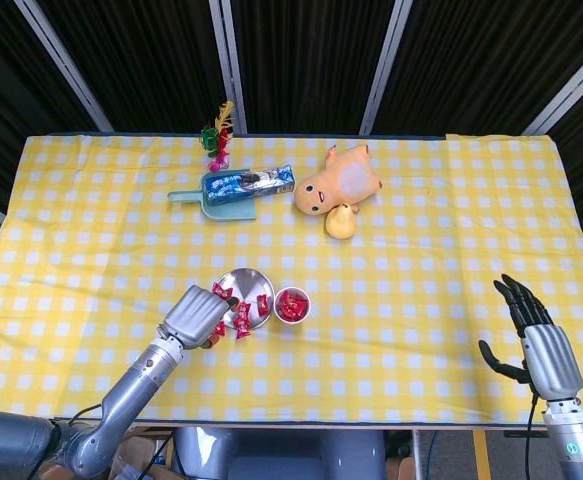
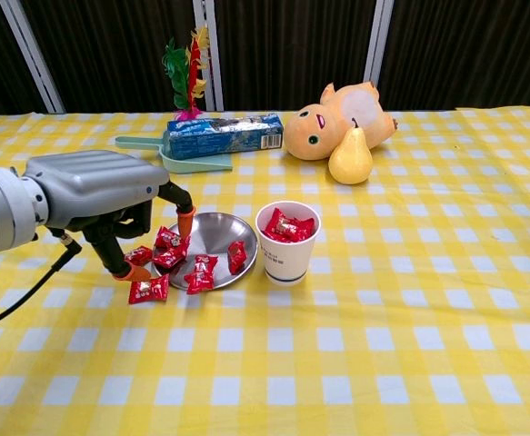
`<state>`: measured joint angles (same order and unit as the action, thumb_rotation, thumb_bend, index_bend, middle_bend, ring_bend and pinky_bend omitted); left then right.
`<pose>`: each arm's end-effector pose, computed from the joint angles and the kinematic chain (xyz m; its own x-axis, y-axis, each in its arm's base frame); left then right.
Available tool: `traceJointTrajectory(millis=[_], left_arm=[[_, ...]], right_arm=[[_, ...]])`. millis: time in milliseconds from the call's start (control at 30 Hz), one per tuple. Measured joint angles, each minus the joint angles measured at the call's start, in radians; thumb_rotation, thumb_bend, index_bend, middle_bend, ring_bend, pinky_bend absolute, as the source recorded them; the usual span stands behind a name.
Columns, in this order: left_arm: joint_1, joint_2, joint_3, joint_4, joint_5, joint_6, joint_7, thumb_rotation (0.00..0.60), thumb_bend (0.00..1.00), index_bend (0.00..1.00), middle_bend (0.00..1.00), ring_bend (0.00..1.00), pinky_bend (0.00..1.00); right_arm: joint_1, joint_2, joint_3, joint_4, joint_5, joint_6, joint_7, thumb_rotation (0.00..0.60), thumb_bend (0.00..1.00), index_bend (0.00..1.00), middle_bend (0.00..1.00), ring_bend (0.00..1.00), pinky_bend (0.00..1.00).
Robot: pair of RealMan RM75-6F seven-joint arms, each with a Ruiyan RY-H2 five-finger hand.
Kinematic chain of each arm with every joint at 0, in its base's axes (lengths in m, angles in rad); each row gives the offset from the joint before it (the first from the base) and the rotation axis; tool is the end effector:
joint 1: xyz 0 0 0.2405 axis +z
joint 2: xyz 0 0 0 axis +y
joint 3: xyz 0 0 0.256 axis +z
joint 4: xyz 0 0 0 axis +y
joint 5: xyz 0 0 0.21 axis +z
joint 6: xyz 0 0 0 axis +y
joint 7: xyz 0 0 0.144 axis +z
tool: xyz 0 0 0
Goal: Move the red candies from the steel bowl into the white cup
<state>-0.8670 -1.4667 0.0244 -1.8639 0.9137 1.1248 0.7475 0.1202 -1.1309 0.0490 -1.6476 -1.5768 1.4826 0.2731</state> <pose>-0.1092 0.2768 -0.0175 0.6588 0.2800 0.6983 0.7148 -0.5226 -0.4648 -0.2861 -0.1898 0.1476 0.0946 -0.0294 0.9951 -0.9889 -0.1182 0.0905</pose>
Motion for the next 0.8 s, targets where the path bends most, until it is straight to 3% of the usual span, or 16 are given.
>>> traceJointTrajectory(millis=[800], left_arm=[[-0.030,-0.168,-0.032,0.182,-0.036,-0.085,0.054,0.600,0.30,0.37,0.95,1.00,0.99]], right_arm=[[0.003,0.003,0.004,0.001,0.012,-0.010,0.014,0.600,0.42,0.00,0.00,0.00,0.12]])
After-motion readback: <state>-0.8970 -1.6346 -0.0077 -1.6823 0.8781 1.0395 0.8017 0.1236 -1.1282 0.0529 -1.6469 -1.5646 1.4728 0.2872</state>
